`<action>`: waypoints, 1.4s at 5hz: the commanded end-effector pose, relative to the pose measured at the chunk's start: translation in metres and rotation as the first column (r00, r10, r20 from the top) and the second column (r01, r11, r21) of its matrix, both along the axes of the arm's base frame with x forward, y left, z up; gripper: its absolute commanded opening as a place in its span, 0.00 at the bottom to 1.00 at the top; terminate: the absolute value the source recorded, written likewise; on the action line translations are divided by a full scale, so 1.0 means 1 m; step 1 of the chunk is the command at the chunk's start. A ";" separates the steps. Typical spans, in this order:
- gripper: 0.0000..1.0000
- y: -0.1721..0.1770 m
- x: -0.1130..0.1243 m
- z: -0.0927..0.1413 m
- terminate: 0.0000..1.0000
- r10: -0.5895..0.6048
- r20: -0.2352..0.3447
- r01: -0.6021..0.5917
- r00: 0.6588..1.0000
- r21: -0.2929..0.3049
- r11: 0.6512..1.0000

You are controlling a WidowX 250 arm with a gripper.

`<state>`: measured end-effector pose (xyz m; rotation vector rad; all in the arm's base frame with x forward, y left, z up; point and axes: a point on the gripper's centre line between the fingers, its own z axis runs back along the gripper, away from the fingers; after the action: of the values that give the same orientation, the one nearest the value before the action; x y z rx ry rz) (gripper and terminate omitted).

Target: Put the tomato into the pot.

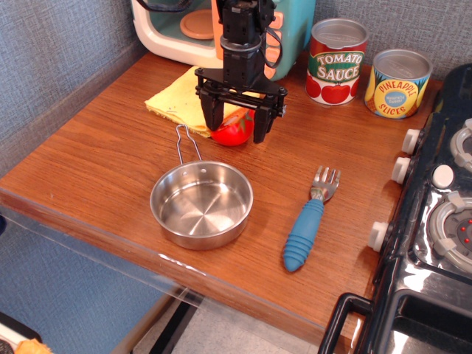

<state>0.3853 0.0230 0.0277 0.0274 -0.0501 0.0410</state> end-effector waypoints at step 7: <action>1.00 0.014 0.023 0.069 0.00 0.024 0.215 -0.013 0.976 -0.050 0.999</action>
<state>0.4045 0.0304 0.0676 -0.0360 -0.1874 0.0603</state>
